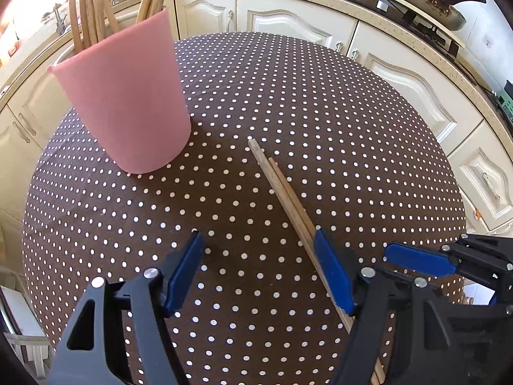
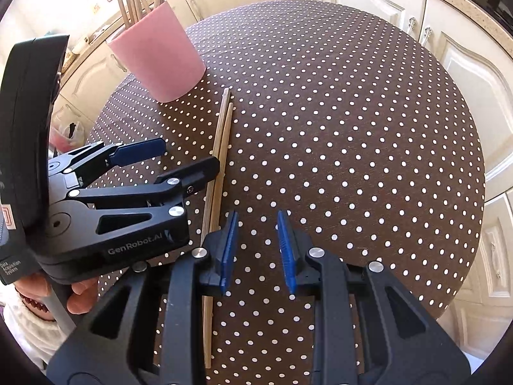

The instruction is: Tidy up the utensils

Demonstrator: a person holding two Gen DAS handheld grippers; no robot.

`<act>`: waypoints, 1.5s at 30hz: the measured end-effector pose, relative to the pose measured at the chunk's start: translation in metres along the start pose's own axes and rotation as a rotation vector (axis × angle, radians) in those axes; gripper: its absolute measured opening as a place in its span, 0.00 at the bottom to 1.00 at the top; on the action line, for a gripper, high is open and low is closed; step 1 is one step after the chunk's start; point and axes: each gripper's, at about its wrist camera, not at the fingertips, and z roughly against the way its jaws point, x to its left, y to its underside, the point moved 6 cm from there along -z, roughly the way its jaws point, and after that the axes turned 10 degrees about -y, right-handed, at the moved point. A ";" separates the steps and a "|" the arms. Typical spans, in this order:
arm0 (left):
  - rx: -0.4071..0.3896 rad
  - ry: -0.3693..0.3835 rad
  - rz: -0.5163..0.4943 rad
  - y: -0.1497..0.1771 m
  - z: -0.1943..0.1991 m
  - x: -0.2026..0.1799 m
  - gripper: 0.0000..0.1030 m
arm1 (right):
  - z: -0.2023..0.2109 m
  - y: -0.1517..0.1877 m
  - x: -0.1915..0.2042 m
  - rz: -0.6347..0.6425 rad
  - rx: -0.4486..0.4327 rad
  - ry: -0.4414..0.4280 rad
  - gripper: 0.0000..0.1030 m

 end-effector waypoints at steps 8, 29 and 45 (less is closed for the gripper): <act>0.045 -0.023 0.024 -0.002 -0.001 0.004 0.68 | -0.008 -0.008 0.006 0.021 0.006 0.000 0.43; -0.008 -0.040 -0.141 0.000 0.000 0.013 0.24 | -0.019 -0.009 0.014 0.041 0.032 0.047 0.47; -0.035 0.023 -0.174 0.018 0.012 0.040 0.07 | -0.054 -0.046 0.028 -0.044 0.055 0.014 0.47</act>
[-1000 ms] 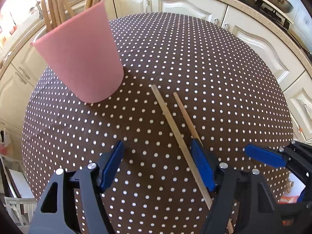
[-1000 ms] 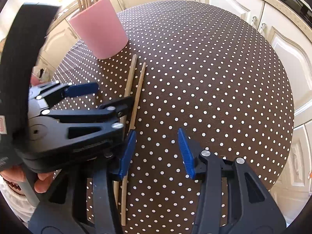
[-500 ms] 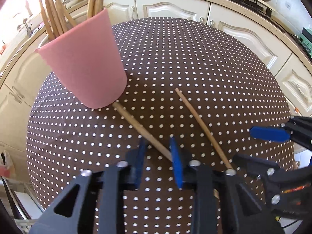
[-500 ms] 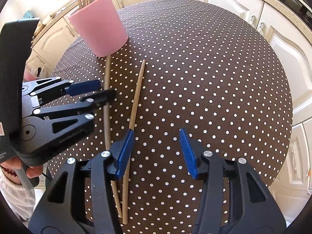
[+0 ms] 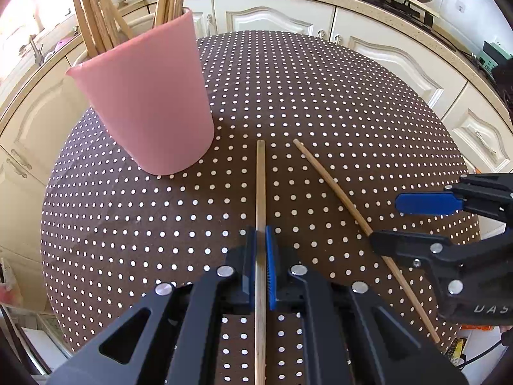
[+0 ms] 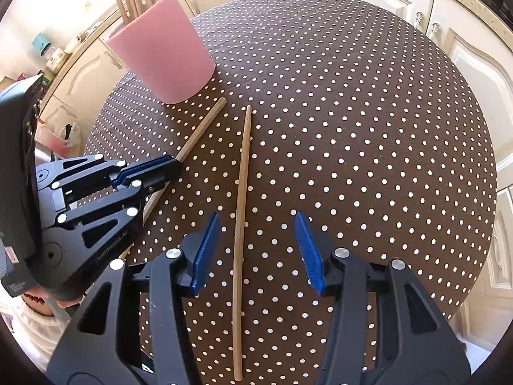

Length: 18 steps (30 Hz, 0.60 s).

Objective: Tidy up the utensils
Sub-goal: 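Close the left gripper on a chopstick while the right gripper grasps another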

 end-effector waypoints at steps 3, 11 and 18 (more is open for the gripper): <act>-0.005 0.015 0.006 -0.005 -0.003 -0.002 0.06 | -0.005 -0.008 0.007 -0.004 0.009 -0.005 0.47; -0.025 0.048 0.015 0.006 0.005 0.006 0.06 | -0.037 -0.029 0.041 0.124 0.098 0.196 0.27; -0.056 0.075 -0.010 0.022 0.019 0.009 0.06 | -0.059 -0.043 0.062 0.181 0.124 0.234 0.06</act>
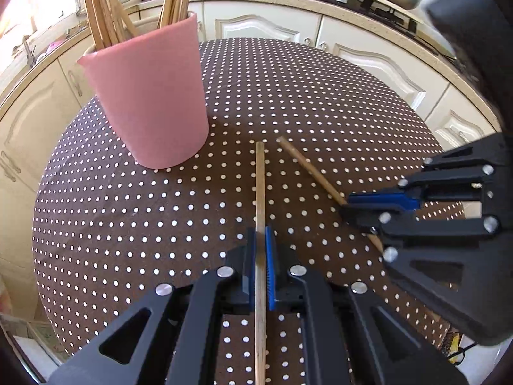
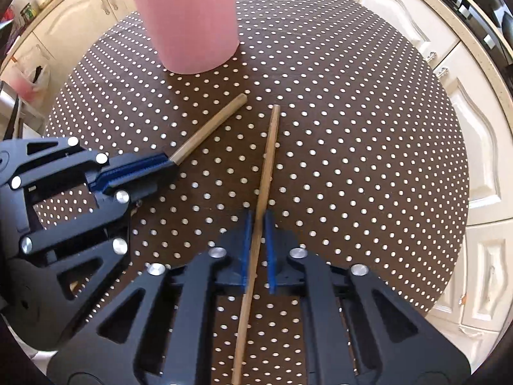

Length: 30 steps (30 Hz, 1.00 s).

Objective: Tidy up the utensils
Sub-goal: 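Close the left gripper on a chopstick while the right gripper grasps another, then lift both held chopsticks upright and carry them over the pink cup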

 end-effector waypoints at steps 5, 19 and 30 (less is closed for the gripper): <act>-0.048 0.036 -0.008 0.010 0.019 0.005 0.06 | 0.000 0.001 0.004 -0.043 -0.092 -0.053 0.06; -0.316 0.125 0.018 0.017 0.112 0.042 0.06 | 0.074 -0.020 0.055 -0.032 -0.486 -0.219 0.06; -0.436 0.110 0.071 -0.003 0.151 0.081 0.06 | 0.132 -0.019 0.060 -0.013 -0.640 -0.324 0.06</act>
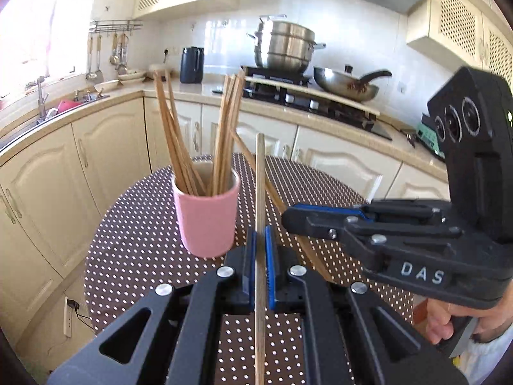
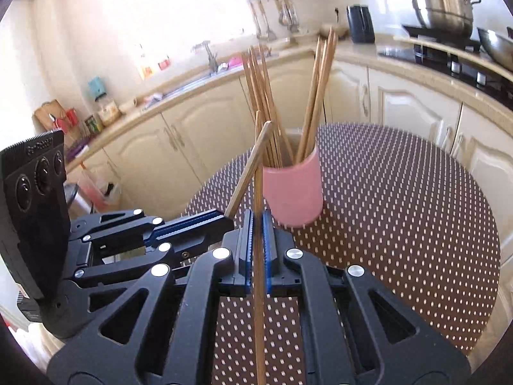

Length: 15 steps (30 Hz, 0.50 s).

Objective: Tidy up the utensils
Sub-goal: 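Lift both held chopsticks upright and carry them over the pink cup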

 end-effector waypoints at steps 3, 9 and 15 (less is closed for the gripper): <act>-0.031 -0.001 0.022 -0.009 0.004 0.009 0.06 | 0.002 -0.007 0.006 0.010 -0.036 -0.019 0.06; -0.102 -0.009 0.073 -0.031 0.009 0.024 0.06 | 0.006 -0.027 0.017 0.022 -0.113 -0.067 0.06; -0.171 -0.012 0.127 -0.054 0.011 0.041 0.06 | 0.006 -0.048 0.025 0.037 -0.173 -0.107 0.06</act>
